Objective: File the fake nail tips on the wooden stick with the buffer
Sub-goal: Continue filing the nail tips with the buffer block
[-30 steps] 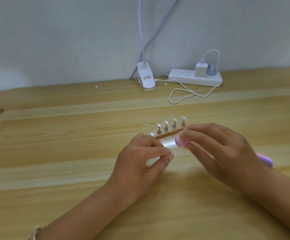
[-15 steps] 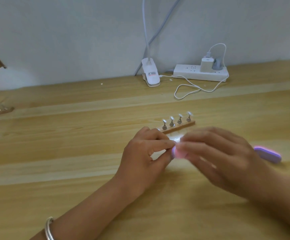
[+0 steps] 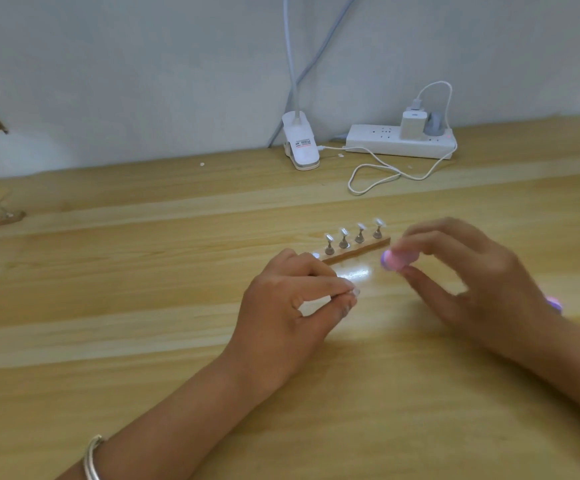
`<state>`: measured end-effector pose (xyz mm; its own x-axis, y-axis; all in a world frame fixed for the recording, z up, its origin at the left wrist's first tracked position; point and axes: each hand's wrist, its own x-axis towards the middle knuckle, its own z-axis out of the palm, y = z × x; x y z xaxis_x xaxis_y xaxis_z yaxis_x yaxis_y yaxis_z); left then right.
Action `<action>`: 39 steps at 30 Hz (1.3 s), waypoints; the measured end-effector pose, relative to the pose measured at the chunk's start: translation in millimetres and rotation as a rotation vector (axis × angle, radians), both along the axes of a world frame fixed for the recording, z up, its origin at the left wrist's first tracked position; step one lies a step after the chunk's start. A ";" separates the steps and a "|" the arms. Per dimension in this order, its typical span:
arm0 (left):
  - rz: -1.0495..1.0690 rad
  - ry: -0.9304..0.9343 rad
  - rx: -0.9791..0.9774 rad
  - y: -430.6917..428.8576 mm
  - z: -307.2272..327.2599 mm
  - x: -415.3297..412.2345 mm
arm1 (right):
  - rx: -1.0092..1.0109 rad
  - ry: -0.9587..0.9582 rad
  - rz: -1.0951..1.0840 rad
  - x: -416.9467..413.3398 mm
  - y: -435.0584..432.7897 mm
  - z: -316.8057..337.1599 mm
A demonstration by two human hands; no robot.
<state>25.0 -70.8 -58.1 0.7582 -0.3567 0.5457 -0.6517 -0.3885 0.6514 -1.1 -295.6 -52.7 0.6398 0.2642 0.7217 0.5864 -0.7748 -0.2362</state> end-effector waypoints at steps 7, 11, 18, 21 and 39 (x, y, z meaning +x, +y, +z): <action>-0.034 -0.028 0.033 0.3 1.8 -1.0 | -0.055 -0.022 0.222 -16.4 31.5 -8.3; -0.019 -0.001 0.001 0.4 2.2 -2.5 | 0.049 -0.023 -0.015 1.0 2.7 0.7; -0.115 0.060 -0.013 1.1 3.5 -4.4 | 0.044 0.008 0.237 -15.1 29.5 -9.6; -0.085 0.113 -0.042 1.3 3.9 -4.4 | 0.135 0.094 0.099 -2.1 9.3 -3.3; -0.310 0.251 -0.137 7.9 4.6 1.5 | 0.079 0.031 0.255 -15.9 34.2 -9.8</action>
